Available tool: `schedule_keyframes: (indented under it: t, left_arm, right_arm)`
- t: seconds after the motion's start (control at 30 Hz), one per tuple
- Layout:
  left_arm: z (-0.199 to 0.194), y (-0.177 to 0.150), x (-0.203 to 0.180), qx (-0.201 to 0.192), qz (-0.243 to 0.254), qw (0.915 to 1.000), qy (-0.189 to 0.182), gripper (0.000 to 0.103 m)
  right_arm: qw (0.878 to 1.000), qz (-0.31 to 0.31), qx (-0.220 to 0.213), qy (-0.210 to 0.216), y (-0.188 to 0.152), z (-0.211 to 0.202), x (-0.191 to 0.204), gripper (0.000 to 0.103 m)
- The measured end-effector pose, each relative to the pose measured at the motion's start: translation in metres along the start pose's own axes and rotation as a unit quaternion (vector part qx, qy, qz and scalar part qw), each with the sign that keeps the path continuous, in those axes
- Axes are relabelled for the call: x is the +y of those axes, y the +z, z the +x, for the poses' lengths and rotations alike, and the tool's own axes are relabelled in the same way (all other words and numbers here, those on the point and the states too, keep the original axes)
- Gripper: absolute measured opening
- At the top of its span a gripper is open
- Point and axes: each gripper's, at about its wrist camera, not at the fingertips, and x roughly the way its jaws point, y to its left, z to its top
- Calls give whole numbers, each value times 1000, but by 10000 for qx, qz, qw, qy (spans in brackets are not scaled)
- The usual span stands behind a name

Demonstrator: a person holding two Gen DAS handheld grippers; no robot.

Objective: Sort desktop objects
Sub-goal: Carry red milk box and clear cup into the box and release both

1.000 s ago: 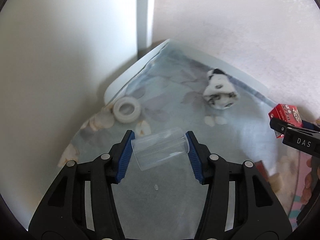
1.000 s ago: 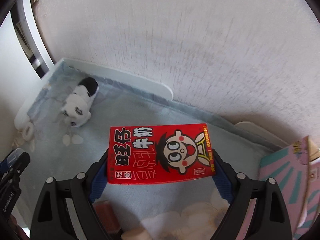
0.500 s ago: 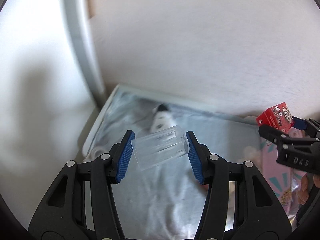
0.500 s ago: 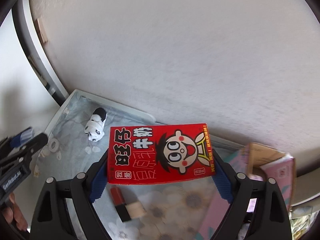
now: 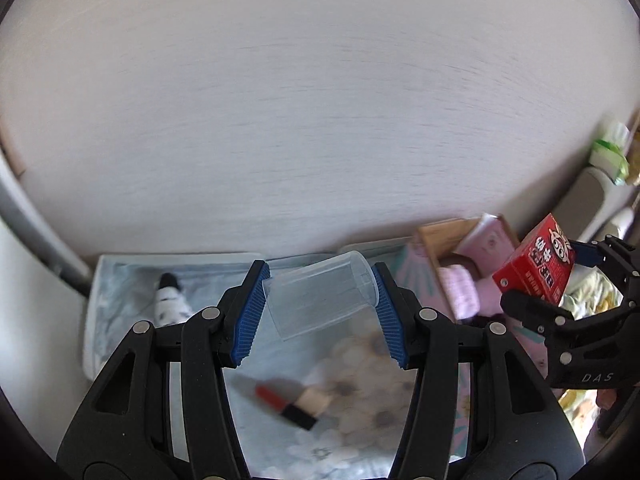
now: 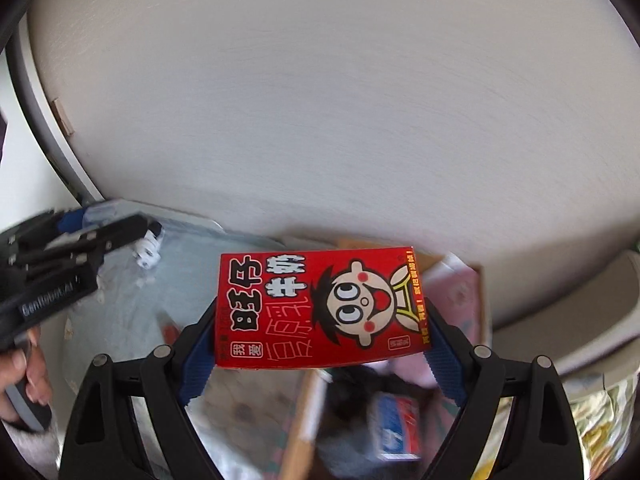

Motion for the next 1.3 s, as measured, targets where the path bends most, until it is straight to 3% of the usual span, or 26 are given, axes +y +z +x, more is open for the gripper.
schedule_keyframes:
  t: [0.27, 0.43, 0.6, 0.83, 1.03, 1.1, 1.17, 1.27, 1.3]
  left_arm:
    - [28, 5, -85, 331, 613, 9965, -453, 49]
    - [62, -2, -128, 826, 846, 9903, -732, 49]
    - [87, -17, -171, 1145, 1285, 9835, -564, 49]
    - [119, -27, -190, 1536, 1042, 9804, -665, 49]
    - [119, -25, -191, 1490, 1024, 9813, -654, 49]
    - [119, -23, -190, 1508, 972, 9804, -808, 55]
    - [119, -19, -188, 1590, 852, 9792, -933, 103]
    - [112, -16, -176, 1399, 590, 9832, -1013, 103]
    - [109, -15, -171, 1367, 508, 9839, -1032, 103]
  right_arm:
    - [9994, 73, 334, -60, -48, -8, -58, 88]
    - [9982, 252, 501, 197, -77, -7, -80, 88]
    - [9959, -20, 754, 497, -106, 2, -79, 88]
    - [9931, -119, 887, 752, -120, 24, -80, 88]
    - [9923, -218, 861, 860, -120, 31, -83, 88]
    - [9919, -173, 832, 944, -120, 33, -84, 88]
    - [9897, 24, 858, 1147, -120, 36, -87, 89]
    - [9861, 249, 993, 1308, -122, 42, -92, 103]
    - [9868, 213, 990, 1266, -124, 42, -93, 103]
